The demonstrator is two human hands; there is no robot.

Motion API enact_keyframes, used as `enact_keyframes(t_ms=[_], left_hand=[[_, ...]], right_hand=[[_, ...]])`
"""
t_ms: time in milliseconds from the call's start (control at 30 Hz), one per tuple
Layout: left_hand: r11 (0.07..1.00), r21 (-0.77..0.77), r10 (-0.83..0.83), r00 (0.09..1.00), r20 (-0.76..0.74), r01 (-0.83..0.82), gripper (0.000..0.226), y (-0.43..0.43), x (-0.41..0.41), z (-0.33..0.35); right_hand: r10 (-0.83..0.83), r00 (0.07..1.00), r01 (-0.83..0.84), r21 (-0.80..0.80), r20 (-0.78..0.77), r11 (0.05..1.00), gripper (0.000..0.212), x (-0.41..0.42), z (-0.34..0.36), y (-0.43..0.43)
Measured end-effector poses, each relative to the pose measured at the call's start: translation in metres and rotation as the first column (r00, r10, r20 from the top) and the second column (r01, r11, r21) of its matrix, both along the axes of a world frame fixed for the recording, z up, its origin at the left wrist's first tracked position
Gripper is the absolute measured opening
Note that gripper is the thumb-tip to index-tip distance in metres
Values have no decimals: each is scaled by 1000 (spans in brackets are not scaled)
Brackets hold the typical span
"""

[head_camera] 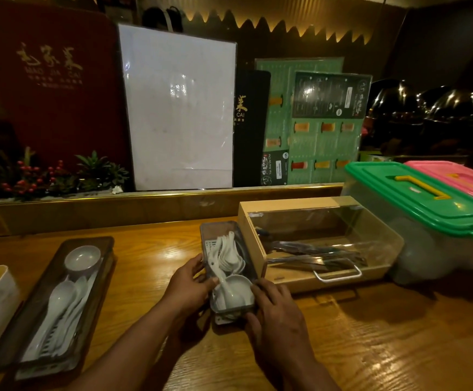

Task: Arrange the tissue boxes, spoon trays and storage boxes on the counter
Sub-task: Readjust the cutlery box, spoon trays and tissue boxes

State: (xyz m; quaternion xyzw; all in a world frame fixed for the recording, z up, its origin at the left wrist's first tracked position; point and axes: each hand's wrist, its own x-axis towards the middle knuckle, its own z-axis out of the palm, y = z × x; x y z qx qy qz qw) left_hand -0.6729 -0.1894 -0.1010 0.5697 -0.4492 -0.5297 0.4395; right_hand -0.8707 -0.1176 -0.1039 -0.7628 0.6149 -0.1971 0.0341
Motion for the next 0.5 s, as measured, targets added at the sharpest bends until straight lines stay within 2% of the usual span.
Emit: enact_keyframes(t_ms=[367, 500], left_hand=[[999, 43, -5, 1000, -21, 6, 66, 3, -3, 3], [998, 60, -3, 1000, -13, 3, 73, 7, -1, 5]], right_hand=[[-11, 1000, 11, 3, 28, 1000, 63, 2, 1, 4], [-5, 999, 5, 8, 32, 1000, 66, 1, 1, 5]])
